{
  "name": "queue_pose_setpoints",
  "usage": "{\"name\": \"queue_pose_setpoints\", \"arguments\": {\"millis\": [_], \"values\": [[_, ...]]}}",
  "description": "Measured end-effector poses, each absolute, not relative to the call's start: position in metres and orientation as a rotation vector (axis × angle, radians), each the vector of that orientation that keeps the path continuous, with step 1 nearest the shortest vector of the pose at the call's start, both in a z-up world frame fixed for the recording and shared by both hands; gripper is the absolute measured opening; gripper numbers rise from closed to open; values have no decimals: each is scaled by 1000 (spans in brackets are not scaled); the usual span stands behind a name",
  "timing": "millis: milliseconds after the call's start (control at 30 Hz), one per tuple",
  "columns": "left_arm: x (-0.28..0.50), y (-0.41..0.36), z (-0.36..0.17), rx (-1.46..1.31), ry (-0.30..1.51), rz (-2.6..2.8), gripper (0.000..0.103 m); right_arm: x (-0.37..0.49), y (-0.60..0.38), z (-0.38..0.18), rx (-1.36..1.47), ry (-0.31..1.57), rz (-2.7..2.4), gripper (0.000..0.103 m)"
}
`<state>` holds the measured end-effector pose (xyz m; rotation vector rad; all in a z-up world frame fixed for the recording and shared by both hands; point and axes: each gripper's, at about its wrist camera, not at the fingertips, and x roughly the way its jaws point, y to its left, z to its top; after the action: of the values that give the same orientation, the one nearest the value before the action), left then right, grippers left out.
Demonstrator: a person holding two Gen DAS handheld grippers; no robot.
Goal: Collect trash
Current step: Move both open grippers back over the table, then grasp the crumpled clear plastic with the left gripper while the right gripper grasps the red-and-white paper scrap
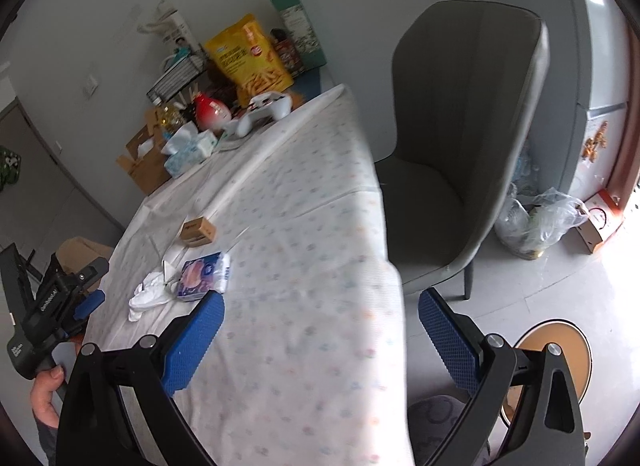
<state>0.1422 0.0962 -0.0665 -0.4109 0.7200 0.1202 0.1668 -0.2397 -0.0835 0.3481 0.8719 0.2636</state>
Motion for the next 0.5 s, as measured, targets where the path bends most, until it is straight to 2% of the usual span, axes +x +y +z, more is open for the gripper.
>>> {"name": "queue_pose_setpoints", "arguments": {"millis": [133, 400, 433, 500], "values": [[144, 123, -86, -467, 737, 179, 97, 173, -224, -85, 328, 881, 282, 95], [153, 141, -115, -528, 800, 208, 74, 183, -197, -88, 336, 903, 330, 91], [154, 141, -119, -534, 810, 207, 67, 185, -191, -88, 334, 908, 341, 89], [157, 143, -125, -555, 838, 205, 40, 186, -183, -88, 331, 917, 360, 86]]}}
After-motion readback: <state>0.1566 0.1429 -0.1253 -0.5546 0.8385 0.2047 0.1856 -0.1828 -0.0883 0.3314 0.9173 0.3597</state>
